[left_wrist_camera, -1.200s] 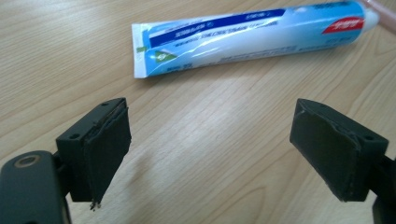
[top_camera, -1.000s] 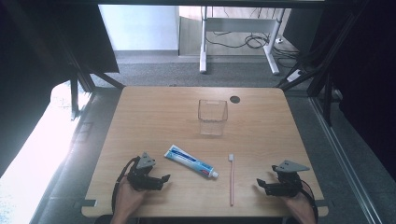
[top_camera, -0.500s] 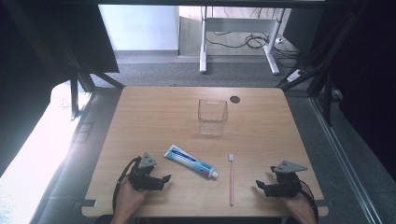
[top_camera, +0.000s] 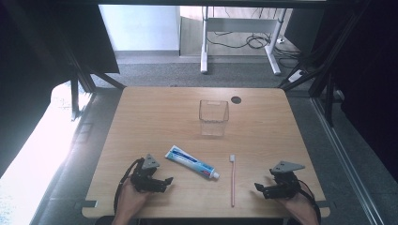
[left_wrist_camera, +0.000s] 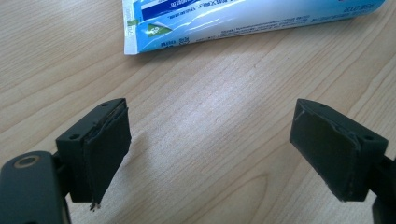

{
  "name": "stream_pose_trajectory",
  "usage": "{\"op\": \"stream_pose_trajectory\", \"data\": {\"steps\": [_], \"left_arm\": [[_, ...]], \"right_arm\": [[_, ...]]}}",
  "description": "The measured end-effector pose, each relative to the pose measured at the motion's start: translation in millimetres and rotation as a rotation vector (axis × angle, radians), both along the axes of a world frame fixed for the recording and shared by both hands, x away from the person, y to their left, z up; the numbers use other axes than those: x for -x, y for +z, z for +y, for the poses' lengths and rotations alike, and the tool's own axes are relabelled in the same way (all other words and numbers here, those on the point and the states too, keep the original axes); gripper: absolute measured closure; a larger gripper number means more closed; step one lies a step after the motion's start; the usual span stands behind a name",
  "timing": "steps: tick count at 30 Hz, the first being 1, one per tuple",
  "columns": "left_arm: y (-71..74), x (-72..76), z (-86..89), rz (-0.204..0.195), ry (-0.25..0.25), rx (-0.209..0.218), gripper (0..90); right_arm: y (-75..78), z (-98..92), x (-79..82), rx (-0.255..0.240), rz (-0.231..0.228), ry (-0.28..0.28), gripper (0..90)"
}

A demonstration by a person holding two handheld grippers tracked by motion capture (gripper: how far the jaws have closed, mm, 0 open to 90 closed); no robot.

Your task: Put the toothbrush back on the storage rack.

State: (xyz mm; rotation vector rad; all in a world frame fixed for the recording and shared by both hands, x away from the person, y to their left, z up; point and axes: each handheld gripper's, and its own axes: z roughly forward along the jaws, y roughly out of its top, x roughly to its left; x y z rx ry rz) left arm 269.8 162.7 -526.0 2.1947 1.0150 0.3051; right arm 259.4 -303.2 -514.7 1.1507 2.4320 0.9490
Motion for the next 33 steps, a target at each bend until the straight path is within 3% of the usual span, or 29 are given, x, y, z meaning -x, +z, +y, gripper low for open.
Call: {"op": "stream_pose_trajectory", "data": {"steps": [7, 12, 20, 24, 27, 28, 33], "left_arm": [[1.1, 0.8, 0.5, -0.009, 0.001, 0.007, 12.8], [0.8, 1.2, -0.3, -0.010, -0.005, -0.006, 13.2], [0.5, 1.7, -1.6, -0.016, -0.005, -0.028, 13.5], [0.4, 1.8, -2.0, -0.021, -0.005, -0.028, 13.5], [0.5, 1.9, -1.6, -0.024, -0.005, -0.028, 13.6], [0.4, 1.9, -1.5, -0.024, -0.006, -0.027, 13.6], [0.3, 1.9, -1.3, -0.027, -0.004, -0.025, 13.5]], "right_arm": [[2.2, 10.3, 1.6, 0.005, -0.001, 0.034, 15.3], [4.2, 17.6, 1.5, 0.004, 0.016, 0.056, 25.0], [6.9, 27.7, 1.5, -0.003, 0.013, 0.088, 31.6], [8.7, 34.3, 1.4, -0.006, 0.021, 0.107, 39.2], [12.1, 41.0, 1.6, -0.004, 0.013, 0.137, 53.0], [12.1, 41.0, 1.6, -0.004, 0.013, 0.137, 53.0], [15.0, 52.2, 2.6, 0.003, 0.008, 0.185, 70.3]]}}
